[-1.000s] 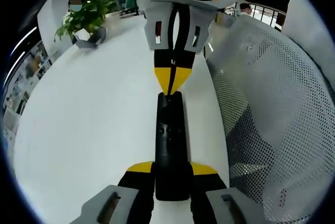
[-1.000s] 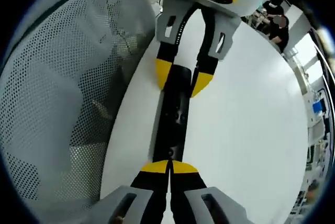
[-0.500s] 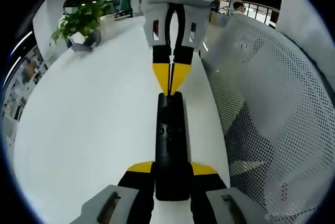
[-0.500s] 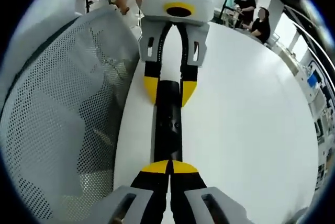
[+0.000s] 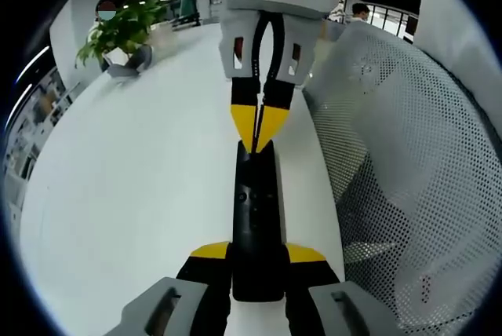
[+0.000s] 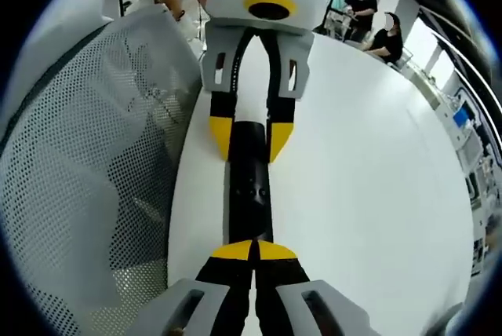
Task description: Press the specified remote control buttons in sequence, fully releasing each button before pressing the next.
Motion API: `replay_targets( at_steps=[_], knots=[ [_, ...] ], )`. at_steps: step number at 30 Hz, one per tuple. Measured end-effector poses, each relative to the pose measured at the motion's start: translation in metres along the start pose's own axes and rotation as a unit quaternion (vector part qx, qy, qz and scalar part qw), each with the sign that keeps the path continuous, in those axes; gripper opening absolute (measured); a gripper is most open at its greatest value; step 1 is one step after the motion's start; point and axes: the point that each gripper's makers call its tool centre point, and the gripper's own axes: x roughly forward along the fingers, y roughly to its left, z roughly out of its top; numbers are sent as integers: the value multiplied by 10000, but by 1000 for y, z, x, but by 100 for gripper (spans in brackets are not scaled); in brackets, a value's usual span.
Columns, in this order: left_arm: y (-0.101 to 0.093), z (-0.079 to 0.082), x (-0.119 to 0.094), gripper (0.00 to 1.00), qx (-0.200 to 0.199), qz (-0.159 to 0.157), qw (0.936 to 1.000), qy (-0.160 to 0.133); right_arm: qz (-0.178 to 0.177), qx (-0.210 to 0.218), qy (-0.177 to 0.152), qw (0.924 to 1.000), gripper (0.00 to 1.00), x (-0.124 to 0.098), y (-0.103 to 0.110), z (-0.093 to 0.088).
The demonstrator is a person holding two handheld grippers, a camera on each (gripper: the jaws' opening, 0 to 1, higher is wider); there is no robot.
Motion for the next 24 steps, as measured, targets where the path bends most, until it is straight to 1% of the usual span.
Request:
replay_targets(
  at_steps=[1, 2, 3, 4, 5, 6, 7, 8, 9, 10, 12, 13, 15, 16, 17, 18, 19, 21, 22, 24],
  knots=[
    [0, 0, 0, 24, -3, -3, 10000, -4, -25, 211, -141, 9997, 0, 0, 0, 1],
    [0, 0, 0, 24, -6, -4, 10000, -4, -64, 521, -334, 9981, 0, -1, -1, 1],
    [0, 0, 0, 24, -8, -2, 10000, -2, -96, 626, -476, 9969, 0, -1, -2, 1],
    [0, 0, 0, 24, -25, 5, 10000, -3, -134, 653, -613, 9959, 0, -2, -2, 2],
    [0, 0, 0, 24, -31, 9, 10000, -7, -168, 338, -632, 9973, 0, -3, -1, 2],
    [0, 0, 0, 24, -41, 13, 10000, -9, -314, 156, -787, 9963, 0, -4, -3, 6],
    [0, 0, 0, 24, -44, 15, 10000, -13, -390, 410, -1096, 9924, 0, -6, -4, 16],
    [0, 0, 0, 24, -49, 13, 10000, -14, -225, 635, -1082, 9918, 0, -6, 0, 16],
    [0, 0, 0, 24, -47, 9, 10000, -6, -144, 721, -1083, 9914, 0, -7, 1, 18],
    [0, 0, 0, 24, -41, 6, 10000, 4, -154, 630, -1039, 9925, 0, -7, -1, 18],
    [0, 0, 0, 24, -66, 13, 10000, 23, -276, 219, -694, 9970, 0, -4, -4, 12],
    [0, 0, 0, 24, -66, 20, 10000, 34, -219, 84, -522, 9984, 0, -1, -1, 7],
    [0, 0, 0, 24, -71, 24, 10000, 45, -88, 28, -525, 9986, 0, 4, 6, 8],
    [0, 0, 0, 24, -70, 22, 10000, 42, -151, -74, -543, 9984, 0, 4, 7, 10],
    [0, 0, 0, 24, -69, 19, 10000, 36, -212, -349, -466, 9981, 0, 3, 4, 9],
    [0, 0, 0, 24, -70, 18, 10000, 25, -191, -409, -422, 9981, 0, 3, 5, 9],
    [0, 0, 0, 24, -81, 19, 10000, 20, -184, -378, -407, 9983, 0, 4, 5, 9],
    [0, 0, 0, 24, -81, 24, 10000, 25, -141, -660, -251, 9974, 0, 4, 5, 9],
    [0, 0, 0, 24, -90, 30, 10000, 32, -79, -728, -128, 9972, 0, 4, 5, 9],
    [0, 0, 0, 24, -80, 32, 10000, 42, 10, -599, 124, 9981, 0, 5, 4, 10]
  ],
)
